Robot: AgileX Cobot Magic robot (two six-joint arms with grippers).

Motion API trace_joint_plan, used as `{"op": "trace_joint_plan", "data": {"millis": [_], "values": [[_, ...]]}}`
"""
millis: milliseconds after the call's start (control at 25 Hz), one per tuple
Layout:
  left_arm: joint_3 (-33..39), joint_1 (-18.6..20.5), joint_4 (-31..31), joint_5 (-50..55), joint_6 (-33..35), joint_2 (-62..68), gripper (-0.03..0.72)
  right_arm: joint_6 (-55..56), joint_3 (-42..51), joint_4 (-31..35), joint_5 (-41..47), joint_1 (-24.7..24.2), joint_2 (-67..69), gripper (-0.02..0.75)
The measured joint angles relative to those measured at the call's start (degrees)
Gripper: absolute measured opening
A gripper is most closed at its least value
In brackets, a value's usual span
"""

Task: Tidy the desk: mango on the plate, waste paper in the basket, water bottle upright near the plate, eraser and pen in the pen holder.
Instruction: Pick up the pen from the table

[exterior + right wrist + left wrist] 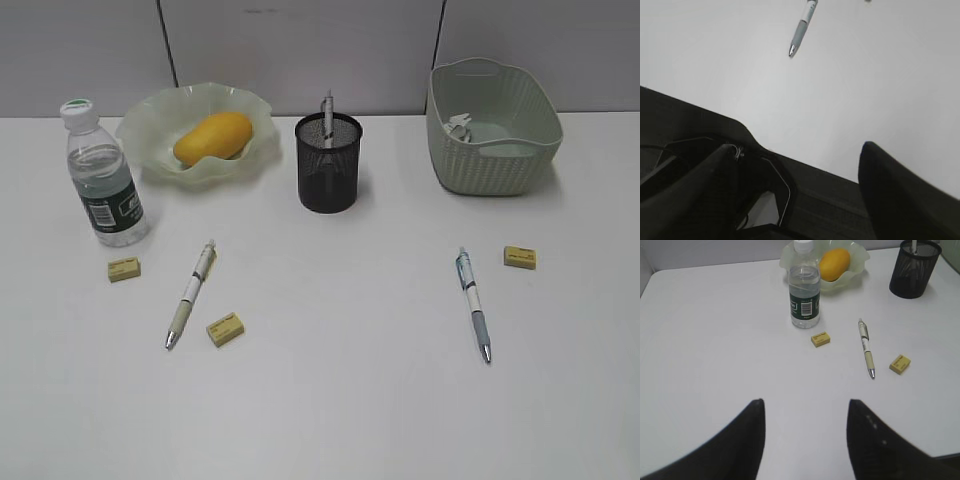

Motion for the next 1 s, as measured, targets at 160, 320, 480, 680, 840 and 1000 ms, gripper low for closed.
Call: {"op": "trace_joint_plan", "data": {"millis": [160, 320, 480, 680, 840, 1000], "values": [[0.0, 0.0, 0.0, 0.0, 0.0, 0.0, 0.395, -1.0, 6.9, 0.0, -2.1, 0.0, -10.5, 0.574], [0.0, 0.0, 0.0, 0.0, 0.0, 0.0, 0.393, -3.6, 12.7, -0.7, -2.1, 0.0, -19.8, 0.573], [0.0, 0.0, 0.0, 0.0, 0.0, 0.0, 0.389, -4.5, 15.5, -1.2, -3.1, 0.0, -25.8, 0.571], [0.0, 0.0, 0.0, 0.0, 0.0, 0.0, 0.389, -4.5, 16.4, -1.3, -4.8, 0.0, -27.5, 0.571], [0.0, 0.0, 0.0, 0.0, 0.0, 0.0, 0.388, -4.6, 16.6, -1.3, -5.2, 0.0, -27.5, 0.571], [0.0, 0.0, 0.0, 0.0, 0.0, 0.0, 0.388, -4.7, 16.9, -1.2, -5.5, 0.0, -27.5, 0.571]]}}
